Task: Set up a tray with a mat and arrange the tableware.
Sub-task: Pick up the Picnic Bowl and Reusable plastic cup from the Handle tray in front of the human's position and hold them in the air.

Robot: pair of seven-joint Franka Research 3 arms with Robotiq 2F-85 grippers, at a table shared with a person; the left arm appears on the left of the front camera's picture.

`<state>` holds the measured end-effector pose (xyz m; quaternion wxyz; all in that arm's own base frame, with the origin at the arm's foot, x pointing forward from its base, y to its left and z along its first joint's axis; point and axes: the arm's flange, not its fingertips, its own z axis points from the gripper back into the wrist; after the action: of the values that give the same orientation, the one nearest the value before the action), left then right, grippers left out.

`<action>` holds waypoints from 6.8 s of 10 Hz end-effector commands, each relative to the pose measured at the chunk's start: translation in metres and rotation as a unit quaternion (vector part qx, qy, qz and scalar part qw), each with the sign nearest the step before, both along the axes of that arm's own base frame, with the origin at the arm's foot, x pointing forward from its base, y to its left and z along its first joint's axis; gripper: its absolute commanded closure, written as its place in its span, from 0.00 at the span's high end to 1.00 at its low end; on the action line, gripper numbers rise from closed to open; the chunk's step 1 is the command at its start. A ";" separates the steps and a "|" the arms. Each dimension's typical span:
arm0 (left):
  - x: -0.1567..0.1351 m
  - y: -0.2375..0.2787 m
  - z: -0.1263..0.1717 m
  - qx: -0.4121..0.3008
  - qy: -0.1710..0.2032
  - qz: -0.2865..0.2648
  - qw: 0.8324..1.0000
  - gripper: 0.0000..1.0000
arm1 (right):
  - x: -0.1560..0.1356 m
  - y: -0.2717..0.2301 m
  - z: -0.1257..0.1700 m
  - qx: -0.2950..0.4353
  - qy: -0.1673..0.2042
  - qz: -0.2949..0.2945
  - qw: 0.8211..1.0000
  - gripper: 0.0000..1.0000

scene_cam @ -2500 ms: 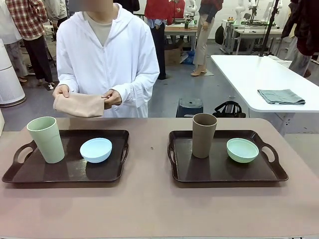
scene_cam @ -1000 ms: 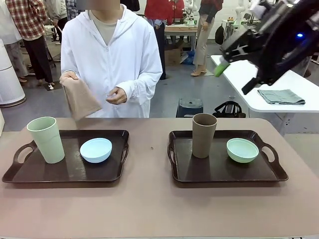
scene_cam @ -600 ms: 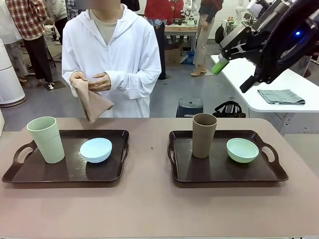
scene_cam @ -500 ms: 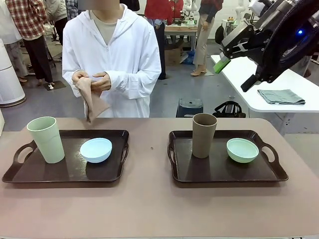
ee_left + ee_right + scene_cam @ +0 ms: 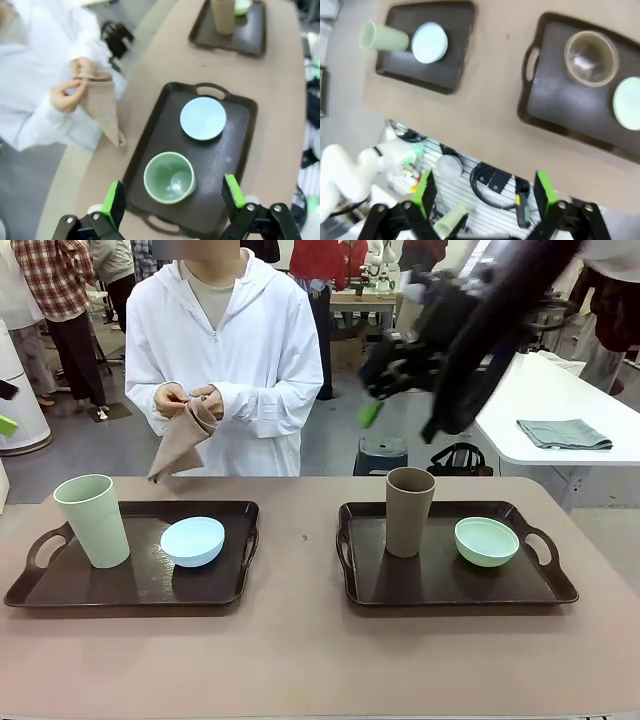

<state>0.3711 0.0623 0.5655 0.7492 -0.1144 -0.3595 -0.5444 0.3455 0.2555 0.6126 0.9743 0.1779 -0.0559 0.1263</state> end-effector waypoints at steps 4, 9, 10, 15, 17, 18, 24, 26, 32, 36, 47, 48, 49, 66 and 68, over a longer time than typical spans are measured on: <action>0.029 0.015 -0.039 0.023 0.076 -0.142 0.987 1.00 | 0.067 0.093 -0.039 -0.087 0.059 0.030 0.994 1.00; 0.030 0.015 -0.055 0.026 0.092 -0.147 0.985 1.00 | 0.074 0.102 -0.063 -0.081 0.058 0.041 0.994 1.00; 0.030 0.015 -0.055 0.026 0.092 -0.147 0.985 1.00 | 0.074 0.102 -0.063 -0.081 0.058 0.041 0.994 1.00; 0.058 0.052 -0.055 -0.067 0.047 -0.196 0.977 1.00 | 0.091 0.138 -0.079 -0.122 0.061 0.039 0.990 1.00; 0.078 0.060 -0.080 -0.068 0.051 -0.225 0.971 1.00 | 0.100 0.175 -0.089 -0.134 0.046 0.057 0.988 1.00; 0.088 0.063 -0.095 -0.059 0.061 -0.223 0.971 1.00 | 0.103 0.192 -0.097 -0.144 0.039 0.065 0.987 1.00; 0.115 0.082 -0.157 -0.057 0.113 -0.179 0.976 1.00 | 0.112 0.246 -0.148 -0.162 0.034 0.081 0.983 1.00; 0.112 0.079 -0.163 -0.062 0.142 -0.182 0.971 1.00 | 0.115 0.250 -0.159 -0.158 0.039 0.092 0.982 1.00; 0.109 0.067 -0.182 -0.058 0.111 -0.191 0.974 1.00 | 0.118 0.265 -0.175 -0.166 0.020 0.037 0.985 1.00; 0.103 0.059 -0.211 -0.069 0.132 -0.187 0.971 1.00 | 0.118 0.289 -0.194 -0.143 0.008 0.007 0.990 1.00; 0.105 0.032 -0.253 -0.148 0.151 -0.203 0.956 1.00 | 0.134 0.296 -0.243 -0.091 0.002 -0.007 0.996 1.00; 0.107 0.027 -0.256 -0.152 0.146 -0.202 0.956 1.00 | 0.136 0.297 -0.244 -0.088 0.004 -0.007 0.996 1.00; 0.108 0.021 -0.259 -0.159 0.127 -0.199 0.959 1.00 | 0.136 0.297 -0.248 -0.085 0.012 -0.003 0.996 1.00; 0.121 0.004 -0.284 -0.154 0.112 -0.185 0.964 0.42 | 0.139 0.316 -0.274 -0.117 0.007 -0.012 0.993 0.00; 0.120 0.004 -0.282 -0.156 0.115 -0.184 0.964 0.40 | 0.138 0.316 -0.274 -0.117 0.002 -0.014 0.993 0.27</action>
<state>0.4913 0.0675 0.2843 0.6493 -0.3615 -0.3095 -0.5933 0.4827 0.5693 0.3367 0.9889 0.0717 -0.0209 0.1285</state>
